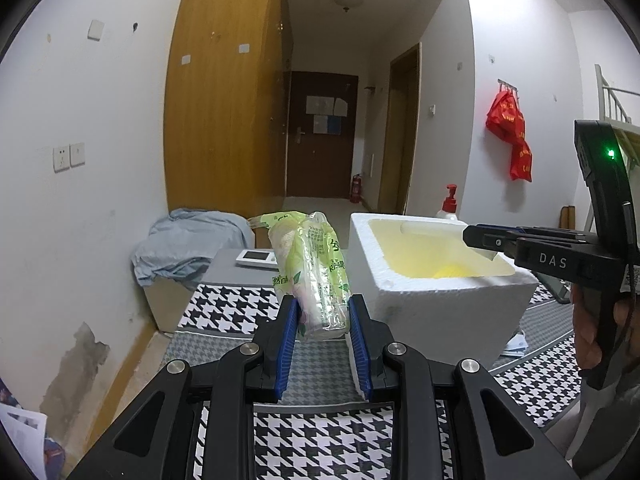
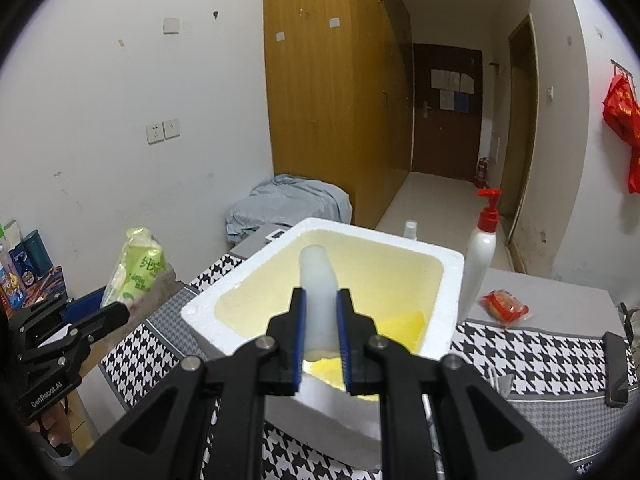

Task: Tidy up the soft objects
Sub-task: 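Lower the foam stick into the foam box and open the right tool, then lower the green packet into the foam box and open the left tool, then move both tools back toward the blue mask and grey sock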

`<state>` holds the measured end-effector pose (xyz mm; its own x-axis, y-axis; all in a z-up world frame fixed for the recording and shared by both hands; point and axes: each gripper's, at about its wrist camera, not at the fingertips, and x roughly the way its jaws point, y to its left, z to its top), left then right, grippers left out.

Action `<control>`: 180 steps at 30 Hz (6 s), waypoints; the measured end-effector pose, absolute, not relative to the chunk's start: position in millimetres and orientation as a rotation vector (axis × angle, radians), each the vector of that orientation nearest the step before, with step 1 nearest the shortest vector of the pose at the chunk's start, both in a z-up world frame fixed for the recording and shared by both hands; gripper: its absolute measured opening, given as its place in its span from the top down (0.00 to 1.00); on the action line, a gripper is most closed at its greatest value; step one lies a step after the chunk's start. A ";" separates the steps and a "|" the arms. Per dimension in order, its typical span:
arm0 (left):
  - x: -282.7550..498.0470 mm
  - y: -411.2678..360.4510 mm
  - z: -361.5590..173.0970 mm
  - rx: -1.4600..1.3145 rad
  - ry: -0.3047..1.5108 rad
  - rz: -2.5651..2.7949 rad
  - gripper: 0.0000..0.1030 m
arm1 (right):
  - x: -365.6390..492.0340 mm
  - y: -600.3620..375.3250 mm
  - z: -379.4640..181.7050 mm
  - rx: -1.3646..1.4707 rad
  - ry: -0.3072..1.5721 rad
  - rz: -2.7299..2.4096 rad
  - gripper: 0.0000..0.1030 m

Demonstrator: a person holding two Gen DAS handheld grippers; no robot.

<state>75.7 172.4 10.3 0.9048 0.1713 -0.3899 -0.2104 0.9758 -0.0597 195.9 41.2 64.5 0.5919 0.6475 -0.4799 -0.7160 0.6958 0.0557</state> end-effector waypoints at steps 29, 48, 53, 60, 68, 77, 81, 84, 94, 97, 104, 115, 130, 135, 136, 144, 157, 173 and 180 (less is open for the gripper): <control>87.4 161.9 23.8 -0.055 0.373 0.139 0.73 | 199.8 44.0 60.7 -0.136 0.497 0.785 0.27; 104.1 144.5 35.2 -0.037 0.376 0.066 0.73 | 198.2 15.5 67.6 -0.092 0.466 0.737 0.02; 107.1 136.5 36.1 -0.027 0.376 0.044 0.73 | 196.9 6.3 66.6 -0.098 0.470 0.720 0.02; 116.0 125.1 38.7 -0.017 0.381 0.022 0.73 | 195.2 -6.3 67.5 -0.102 0.461 0.706 0.02; 127.1 119.6 41.0 -0.008 0.392 0.012 0.73 | 198.7 -18.5 65.8 -0.093 0.462 0.696 0.02; 141.5 116.4 38.5 -0.004 0.407 -0.004 0.73 | 201.4 -33.4 61.1 -0.081 0.469 0.678 0.02; 149.6 113.6 38.8 -0.004 0.414 -0.011 0.73 | 202.9 -42.9 57.8 -0.068 0.475 0.671 0.02; 154.4 114.1 38.7 -0.004 0.418 -0.017 0.73 | 204.9 -48.8 55.1 -0.063 0.482 0.657 0.02; 166.6 109.0 38.5 0.005 0.436 -0.016 0.73 | 204.3 -64.1 45.6 -0.050 0.499 0.629 0.02; 173.0 104.9 37.5 0.009 0.448 -0.022 0.73 | 205.1 -68.7 44.2 -0.045 0.503 0.617 0.02; 185.0 102.4 36.4 0.004 0.465 -0.006 0.73 | 205.7 -81.6 41.1 -0.034 0.510 0.595 0.02; 191.1 90.7 35.0 0.036 0.452 0.076 0.34 | 210.4 -98.7 35.8 -0.020 0.521 0.568 0.02; 170.4 60.7 46.3 0.054 0.365 0.039 0.01 | 207.3 -122.0 34.8 -0.003 0.518 0.550 0.02; 167.2 49.7 48.5 0.049 0.358 0.020 0.01 | 201.9 -131.5 36.1 -0.004 0.510 0.540 0.02; 167.5 46.1 49.0 0.050 0.360 0.012 0.01 | 200.6 -134.1 35.9 -0.002 0.509 0.537 0.02; 163.7 26.7 52.0 0.055 0.350 -0.009 0.01 | 193.9 -153.3 35.4 0.005 0.501 0.519 0.02; 162.6 -5.7 48.3 0.078 0.359 -0.068 0.01 | 188.1 -184.1 32.7 0.031 0.491 0.486 0.02; 156.3 -29.4 38.0 0.091 0.357 -0.129 0.01 | 182.8 -212.3 23.4 0.046 0.498 0.452 0.02; 156.2 -37.5 32.9 0.082 0.366 -0.152 0.01 | 177.0 -220.1 20.4 0.042 0.494 0.442 0.02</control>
